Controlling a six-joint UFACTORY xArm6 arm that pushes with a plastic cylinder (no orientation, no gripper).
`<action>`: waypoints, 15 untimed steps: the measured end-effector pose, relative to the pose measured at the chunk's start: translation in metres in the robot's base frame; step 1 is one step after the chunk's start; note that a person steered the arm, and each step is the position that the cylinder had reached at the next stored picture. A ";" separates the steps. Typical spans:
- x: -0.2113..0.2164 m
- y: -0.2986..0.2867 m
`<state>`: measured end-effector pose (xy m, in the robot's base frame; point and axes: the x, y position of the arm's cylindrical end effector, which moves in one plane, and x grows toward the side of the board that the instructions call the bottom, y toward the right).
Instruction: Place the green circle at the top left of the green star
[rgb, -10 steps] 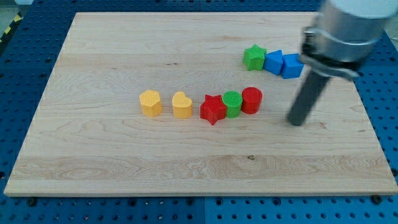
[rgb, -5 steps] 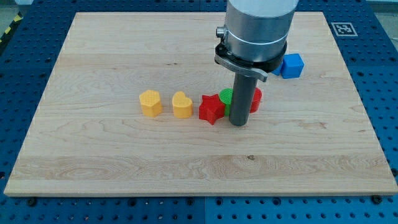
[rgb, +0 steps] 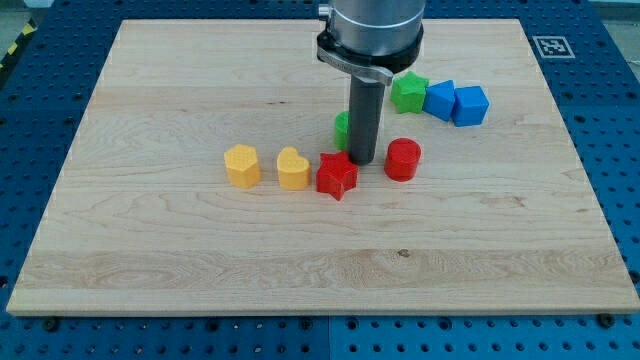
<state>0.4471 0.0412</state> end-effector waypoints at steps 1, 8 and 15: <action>-0.018 0.000; -0.090 -0.025; -0.087 0.047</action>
<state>0.3605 0.0879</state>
